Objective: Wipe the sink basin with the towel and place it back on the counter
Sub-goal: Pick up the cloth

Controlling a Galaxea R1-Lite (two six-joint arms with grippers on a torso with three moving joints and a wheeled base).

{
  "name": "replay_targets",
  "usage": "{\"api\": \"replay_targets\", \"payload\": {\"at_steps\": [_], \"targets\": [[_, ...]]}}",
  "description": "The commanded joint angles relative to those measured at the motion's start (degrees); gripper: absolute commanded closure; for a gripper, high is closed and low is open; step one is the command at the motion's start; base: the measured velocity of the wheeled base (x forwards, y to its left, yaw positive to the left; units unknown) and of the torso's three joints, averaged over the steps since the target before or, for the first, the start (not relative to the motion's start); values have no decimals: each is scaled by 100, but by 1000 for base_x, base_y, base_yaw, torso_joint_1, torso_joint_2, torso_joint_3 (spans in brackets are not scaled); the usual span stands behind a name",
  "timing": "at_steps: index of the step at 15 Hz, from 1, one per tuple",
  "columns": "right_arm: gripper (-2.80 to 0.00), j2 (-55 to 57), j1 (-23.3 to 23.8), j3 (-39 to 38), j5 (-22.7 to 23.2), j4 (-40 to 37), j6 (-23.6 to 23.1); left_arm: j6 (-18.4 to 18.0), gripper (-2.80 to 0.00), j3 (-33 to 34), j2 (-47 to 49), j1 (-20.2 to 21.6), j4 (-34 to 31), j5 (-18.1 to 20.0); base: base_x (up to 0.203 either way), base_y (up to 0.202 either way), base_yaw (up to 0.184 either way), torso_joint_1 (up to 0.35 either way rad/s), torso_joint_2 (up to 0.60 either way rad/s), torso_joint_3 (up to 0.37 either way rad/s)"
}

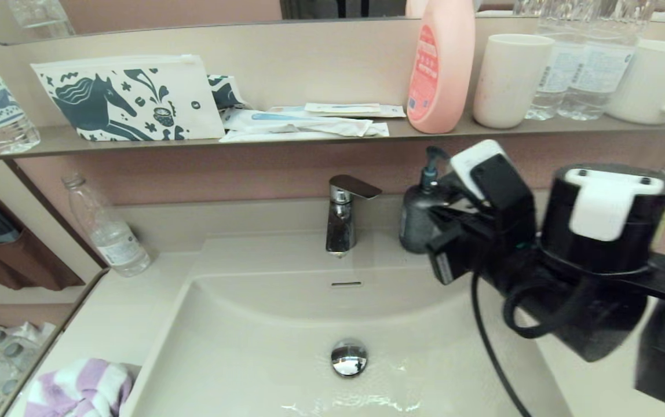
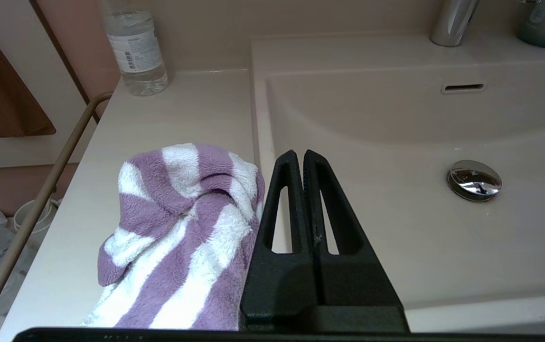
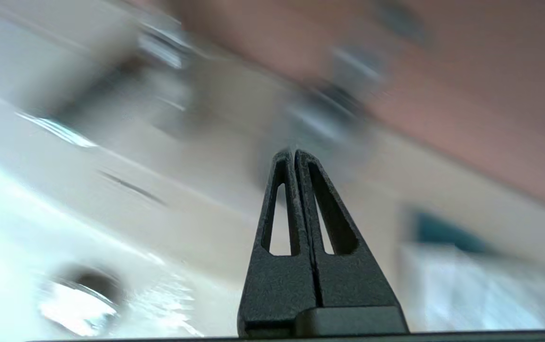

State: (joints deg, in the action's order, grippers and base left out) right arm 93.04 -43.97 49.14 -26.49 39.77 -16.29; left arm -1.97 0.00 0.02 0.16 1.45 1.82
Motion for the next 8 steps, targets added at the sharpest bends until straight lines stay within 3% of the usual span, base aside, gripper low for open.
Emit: {"api": "replay_targets", "payload": {"at_steps": [1,4,8], "targets": [[0,-1625,879,-1147,62,9,-5,4,0,0,-2,2,4,3,0,0,0,0,0,0],[0,-3366,2078,-1905,422,-473,-32,-5,0,0,-2,2,4,3,0,0,0,0,0,0],[0,-5865,2865,-1981,391,-2645,-24,0,0,0,-2,-2,4,3,0,0,0,0,0,0]]}}
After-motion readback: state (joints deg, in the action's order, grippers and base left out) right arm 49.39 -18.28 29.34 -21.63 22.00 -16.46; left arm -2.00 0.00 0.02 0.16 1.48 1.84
